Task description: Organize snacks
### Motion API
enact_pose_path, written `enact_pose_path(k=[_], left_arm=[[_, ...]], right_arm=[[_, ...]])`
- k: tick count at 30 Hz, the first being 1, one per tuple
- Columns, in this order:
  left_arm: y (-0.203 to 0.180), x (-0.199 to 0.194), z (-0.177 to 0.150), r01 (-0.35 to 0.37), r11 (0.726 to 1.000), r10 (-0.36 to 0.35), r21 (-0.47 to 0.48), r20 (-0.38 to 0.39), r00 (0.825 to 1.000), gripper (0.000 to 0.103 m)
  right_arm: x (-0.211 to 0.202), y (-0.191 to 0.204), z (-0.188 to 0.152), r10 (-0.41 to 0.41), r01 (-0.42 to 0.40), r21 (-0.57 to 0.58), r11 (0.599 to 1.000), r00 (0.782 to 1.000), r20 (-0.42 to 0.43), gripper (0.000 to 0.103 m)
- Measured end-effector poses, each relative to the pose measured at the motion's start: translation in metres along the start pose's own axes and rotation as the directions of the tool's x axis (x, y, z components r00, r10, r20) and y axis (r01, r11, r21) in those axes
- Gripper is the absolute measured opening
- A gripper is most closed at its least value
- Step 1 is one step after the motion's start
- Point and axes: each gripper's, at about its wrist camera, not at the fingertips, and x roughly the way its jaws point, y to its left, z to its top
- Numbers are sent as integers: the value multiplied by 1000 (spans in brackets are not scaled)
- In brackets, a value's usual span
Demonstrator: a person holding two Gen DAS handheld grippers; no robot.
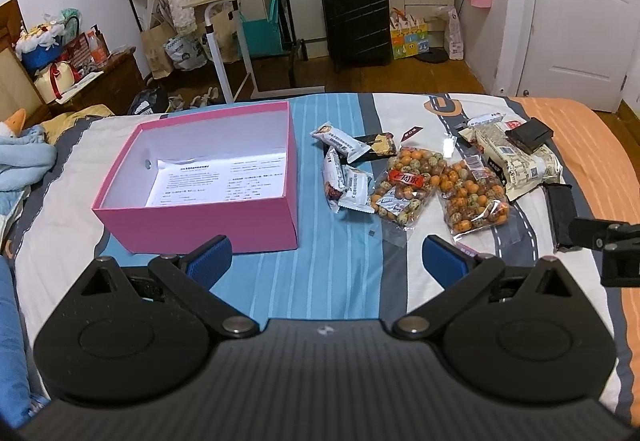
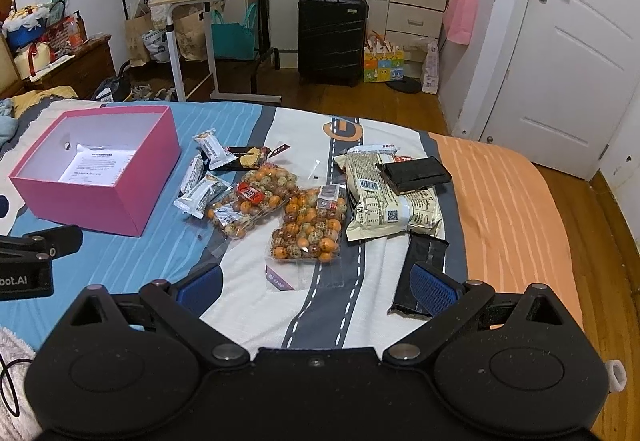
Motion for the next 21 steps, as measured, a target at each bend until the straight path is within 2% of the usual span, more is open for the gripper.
enact_pose_path(k=[6, 15, 18, 21], left_arm=[[1, 0, 1, -4, 1000, 4, -6, -6, 1000, 103], [-4, -3, 2, 27, 1000, -27, 8, 23, 999, 103], [-9, -2, 5, 38, 999, -38, 11, 27, 999, 103], [-13, 5, 12, 50, 999, -50, -12, 34, 998, 103]], right_arm=[[-1, 1, 0, -7, 7, -12, 1000, 1000, 8, 102], [-1, -6, -1, 41, -41, -5, 999, 999, 14, 102], [-3, -11, 1, 79, -78, -26, 997, 995, 62, 102], [-3, -19, 4, 108, -98, -73, 993, 983, 147, 102]])
